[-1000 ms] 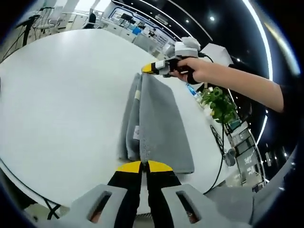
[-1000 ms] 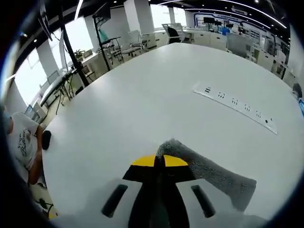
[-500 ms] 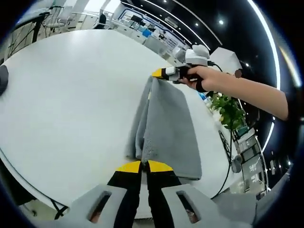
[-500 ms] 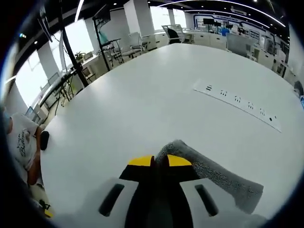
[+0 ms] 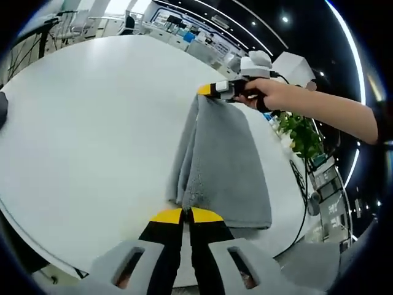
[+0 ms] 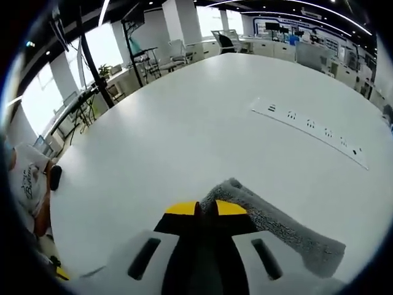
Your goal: Fold the towel on the table until its edges align and the towel forms a compact rectangular stack.
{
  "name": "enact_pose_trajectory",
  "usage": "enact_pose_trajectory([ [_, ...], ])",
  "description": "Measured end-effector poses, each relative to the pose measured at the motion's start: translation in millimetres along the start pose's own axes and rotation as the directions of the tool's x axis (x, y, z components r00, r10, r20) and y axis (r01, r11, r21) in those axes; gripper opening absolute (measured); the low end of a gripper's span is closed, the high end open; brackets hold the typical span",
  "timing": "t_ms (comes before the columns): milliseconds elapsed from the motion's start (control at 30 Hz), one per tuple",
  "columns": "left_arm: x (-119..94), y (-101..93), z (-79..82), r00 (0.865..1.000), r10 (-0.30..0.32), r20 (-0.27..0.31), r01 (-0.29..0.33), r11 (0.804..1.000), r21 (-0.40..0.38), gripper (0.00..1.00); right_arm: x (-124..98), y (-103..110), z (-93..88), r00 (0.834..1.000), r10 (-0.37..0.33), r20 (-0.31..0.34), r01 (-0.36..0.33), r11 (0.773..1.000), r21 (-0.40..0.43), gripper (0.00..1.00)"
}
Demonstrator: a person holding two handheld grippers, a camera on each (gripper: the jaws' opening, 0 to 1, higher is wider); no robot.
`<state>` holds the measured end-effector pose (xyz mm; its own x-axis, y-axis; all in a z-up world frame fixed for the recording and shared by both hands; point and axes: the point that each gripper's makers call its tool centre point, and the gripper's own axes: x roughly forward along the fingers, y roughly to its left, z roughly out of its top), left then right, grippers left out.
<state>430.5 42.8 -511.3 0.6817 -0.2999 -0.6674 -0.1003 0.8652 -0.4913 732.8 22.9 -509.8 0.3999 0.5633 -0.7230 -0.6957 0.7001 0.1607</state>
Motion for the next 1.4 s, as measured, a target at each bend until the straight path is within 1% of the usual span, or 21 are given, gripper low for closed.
enact_pose_trajectory([
  [267, 1, -1.8, -1.4, 1.0, 0.005, -0.019, -0.004, 1.0, 0.028, 0.04, -2, -1, 0.2, 1.0, 0.006, -0.001, -0.006, 1.0, 0.001, 0.04],
  [333, 4, -0.7, -1.4, 1.0, 0.008, -0.027, -0.006, 0.999, 0.052, 0.04, -4, -1, 0.9, 1.0, 0.001, -0.005, -0.001, 1.0, -0.01, 0.05],
  [433, 3, -3.1, -0.6, 0.999, 0.009, -0.034, -0.006, 0.996, 0.088, 0.04, -8, -3, 3.2, 1.0, -0.008, -0.003, 0.008, 0.998, -0.061, 0.09],
  [500, 2, -7.1, -1.0, 0.999, -0.016, -0.045, 0.023, 0.986, 0.165, 0.04, -11, -4, 6.3, 1.0, 0.0, 0.0, 0.0, 0.996, -0.091, 0.13],
  [533, 1, -7.7, -0.4, 0.999, -0.013, -0.046, 0.022, 0.981, 0.195, 0.04, -14, -3, 10.8, 1.0, 0.008, 0.018, -0.006, 0.991, -0.131, 0.15],
  [567, -2, -8.9, 1.4, 0.999, -0.002, -0.039, 0.009, 0.981, 0.192, 0.05, -19, -2, 13.9, 0.999, 0.012, 0.033, -0.007, 0.989, -0.15, 0.17],
  [600, -3, -9.6, 2.4, 0.999, -0.003, -0.038, 0.01, 0.982, 0.189, 0.07, -24, -2, 12.4, 0.999, 0.012, 0.03, -0.008, 0.989, -0.149, 0.19],
  [667, -5, -10.9, 7.9, 1.0, -0.014, -0.022, 0.018, 0.985, 0.174, 0.1, -33, -4, 12.3, 0.999, 0.011, 0.034, -0.005, 0.988, -0.155, 0.2],
  [733, -6, -12.0, 16.1, 1.0, -0.016, -0.006, 0.017, 0.983, 0.181, 0.14, -40, -10, 13.3, 0.999, 0.001, 0.046, 0.005, 0.99, -0.143, 0.2],
  [767, -6, -11.0, 20.0, 1.0, -0.02, 0.005, 0.018, 0.978, 0.206, 0.17, -43, -12, 13.3, 0.999, -0.003, 0.051, 0.01, 0.991, -0.134, 0.2],
  [800, -6, -13.5, 29.5, 0.998, -0.041, 0.041, 0.03, 0.97, 0.24, 0.19, -45, -16, 13.5, 0.999, -0.009, 0.054, 0.016, 0.992, -0.125, 0.2],
  [867, -9, -16.8, 36.0, 0.998, -0.039, 0.043, 0.028, 0.971, 0.238, 0.2, -56, -21, 11.4, 0.998, -0.021, 0.063, 0.028, 0.993, -0.113, 0.21],
  [900, -6, -13.6, 39.2, 0.998, -0.041, 0.045, 0.029, 0.968, 0.25, 0.21, -59, -23, 11.1, 0.997, -0.025, 0.069, 0.032, 0.994, -0.103, 0.21],
  [967, -4, -14.4, 46.8, 0.998, -0.043, 0.04, 0.031, 0.962, 0.27, 0.21, -68, -26, 8.3, 0.996, -0.031, 0.079, 0.038, 0.995, -0.087, 0.22],
  [1000, -3, -14.6, 50.5, 0.998, -0.042, 0.041, 0.029, 0.959, 0.282, 0.21, -72, -32, 7.7, 0.996, -0.038, 0.084, 0.045, 0.996, -0.081, 0.23],
  [1067, -3, -20.9, 59.3, 0.998, -0.045, 0.044, 0.03, 0.954, 0.297, 0.22, -77, -36, 5.2, 0.995, -0.046, 0.087, 0.052, 0.995, -0.08, 0.23],
  [1167, 2, -20.0, 68.9, 0.998, -0.048, 0.046, 0.031, 0.946, 0.322, 0.22, -93, -43, 0.1, 0.993, -0.076, 0.087, 0.087, 0.989, -0.119, 0.25],
  [1200, 4, -19.5, 71.2, 0.998, -0.05, 0.046, 0.032, 0.942, 0.333, 0.22, -91, -53, 1.3, 0.993, -0.082, 0.09, 0.092, 0.989, -0.119, 0.25],
  [1233, 5, -22.4, 75.3, 0.998, -0.051, 0.039, 0.033, 0.93, 0.366, 0.23, -94, -57, 0.7, 0.991, -0.093, 0.093, 0.104, 0.987, -0.125, 0.25],
  [1333, 10, -17.6, 86.3, 0.998, -0.048, 0.052, 0.026, 0.933, 0.359, 0.23, -108, -64, -5.8, 0.989, -0.105, 0.105, 0.117, 0.987, -0.111, 0.25],
  [1400, 10, -23.7, 94.7, 0.996, -0.059, 0.062, 0.033, 0.934, 0.357, 0.23, -115, -70, -10.5, 0.988, -0.112, 0.105, 0.123, 0.987, -0.102, 0.26],
])
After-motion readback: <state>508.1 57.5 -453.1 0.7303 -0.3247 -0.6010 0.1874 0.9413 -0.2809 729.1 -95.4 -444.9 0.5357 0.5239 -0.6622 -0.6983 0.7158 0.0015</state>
